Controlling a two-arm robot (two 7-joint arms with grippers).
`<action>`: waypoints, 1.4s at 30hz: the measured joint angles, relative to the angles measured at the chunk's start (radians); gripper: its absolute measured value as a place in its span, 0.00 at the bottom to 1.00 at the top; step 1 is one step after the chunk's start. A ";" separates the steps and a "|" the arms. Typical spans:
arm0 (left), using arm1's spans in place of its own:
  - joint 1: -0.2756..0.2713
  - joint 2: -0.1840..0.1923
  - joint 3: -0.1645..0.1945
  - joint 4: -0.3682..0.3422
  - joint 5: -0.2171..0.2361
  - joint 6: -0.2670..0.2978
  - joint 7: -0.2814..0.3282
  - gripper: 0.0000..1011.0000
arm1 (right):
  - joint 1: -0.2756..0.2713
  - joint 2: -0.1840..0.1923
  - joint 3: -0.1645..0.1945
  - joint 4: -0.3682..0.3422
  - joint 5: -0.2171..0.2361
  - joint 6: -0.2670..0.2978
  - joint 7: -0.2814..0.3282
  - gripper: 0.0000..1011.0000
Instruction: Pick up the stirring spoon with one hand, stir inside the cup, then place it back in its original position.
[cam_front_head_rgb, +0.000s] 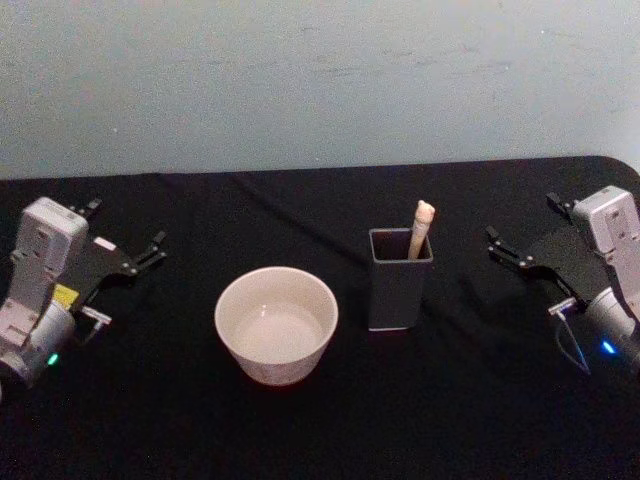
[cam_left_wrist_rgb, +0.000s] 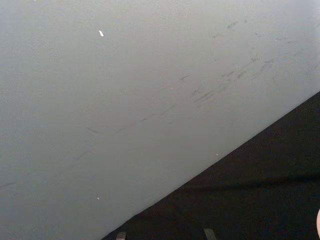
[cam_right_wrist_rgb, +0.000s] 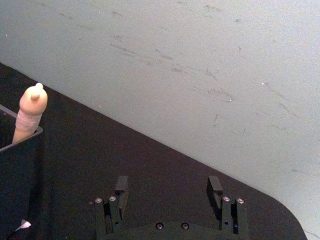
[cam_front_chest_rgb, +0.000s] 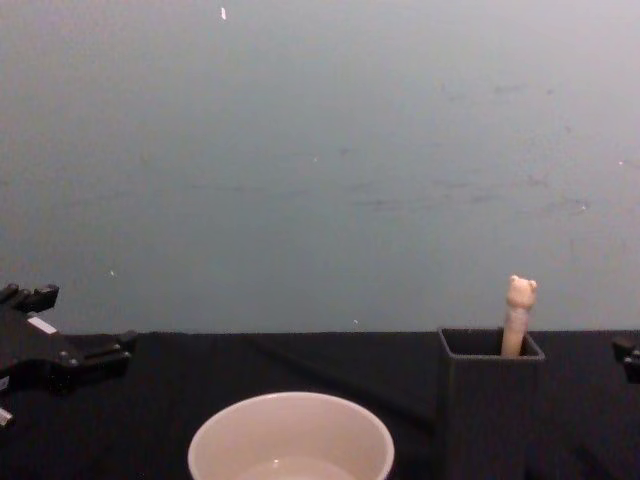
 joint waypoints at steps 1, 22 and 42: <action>0.000 0.000 0.000 0.000 0.000 0.000 0.000 0.99 | 0.000 0.000 0.000 0.000 0.000 0.000 0.000 0.99; 0.000 0.000 0.000 0.000 0.000 0.000 0.000 0.99 | -0.106 0.029 0.095 -0.218 0.295 0.122 0.309 0.99; 0.000 0.000 0.000 0.000 0.000 0.000 0.000 0.99 | 0.041 -0.141 0.061 -0.060 0.294 0.194 0.365 0.99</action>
